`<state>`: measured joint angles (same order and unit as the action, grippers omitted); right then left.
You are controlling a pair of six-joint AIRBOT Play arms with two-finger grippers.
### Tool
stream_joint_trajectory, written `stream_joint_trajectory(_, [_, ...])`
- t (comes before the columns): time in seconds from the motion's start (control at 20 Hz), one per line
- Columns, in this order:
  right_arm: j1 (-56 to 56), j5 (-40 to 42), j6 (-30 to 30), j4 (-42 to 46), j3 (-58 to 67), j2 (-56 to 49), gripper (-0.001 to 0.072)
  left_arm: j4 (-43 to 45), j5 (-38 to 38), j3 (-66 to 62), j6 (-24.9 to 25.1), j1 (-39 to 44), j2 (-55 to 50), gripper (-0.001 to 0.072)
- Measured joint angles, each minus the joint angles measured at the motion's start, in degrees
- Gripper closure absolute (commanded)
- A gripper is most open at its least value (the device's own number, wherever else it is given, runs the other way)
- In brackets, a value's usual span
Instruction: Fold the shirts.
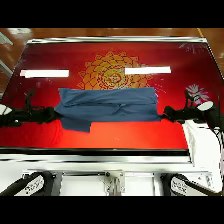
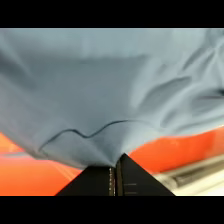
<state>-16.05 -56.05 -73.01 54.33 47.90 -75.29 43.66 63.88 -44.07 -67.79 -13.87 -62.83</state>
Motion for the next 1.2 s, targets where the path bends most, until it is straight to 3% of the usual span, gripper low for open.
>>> stream_joint_trajectory(0.3, [4.90,6.05,0.33,-0.76,9.33,-3.80,0.0662,0.28,0.15,-13.18,-1.05,0.00,-10.05,0.0669])
stream_joint_trajectory(0.7, [12.39,12.22,-9.16,9.90,24.39,-18.29,0.0660,-0.79,1.16,-30.05,-3.28,-0.07,-26.77,0.0667])
stream_joint_trajectory(0.75, [12.90,12.61,-9.84,10.40,25.40,-19.71,0.0626,-0.81,1.18,-30.99,-4.07,-0.04,-28.76,0.0630])
stream_joint_trajectory(0.8, [13.38,12.90,-10.47,10.80,26.18,-21.07,0.0453,-1.09,1.14,-31.76,-4.79,-0.07,-30.75,0.0462])
stream_joint_trajectory(0.85, [13.81,12.92,-10.80,11.26,26.71,-22.14,0.0228,-1.25,1.11,-32.24,-5.44,-0.07,-32.37,0.0204])
stream_joint_trajectory(0.9, [14.01,12.94,-10.99,11.50,27.10,-23.02,0.0112,-1.53,1.18,-32.63,-6.05,-0.09,-33.77,0.0053])
stream_joint_trajectory(0.95, [14.14,13.05,-11.26,11.76,27.41,-23.50,0.0083,-1.92,1.29,-32.96,-6.54,-0.11,-34.62,0.0050])
stream_joint_trajectory(1.2, [10.29,12.37,-13.66,12.46,28.04,-24.20,0.0075,-2.86,5.07,-35.85,-6.01,-0.39,-36.24,0.0054])
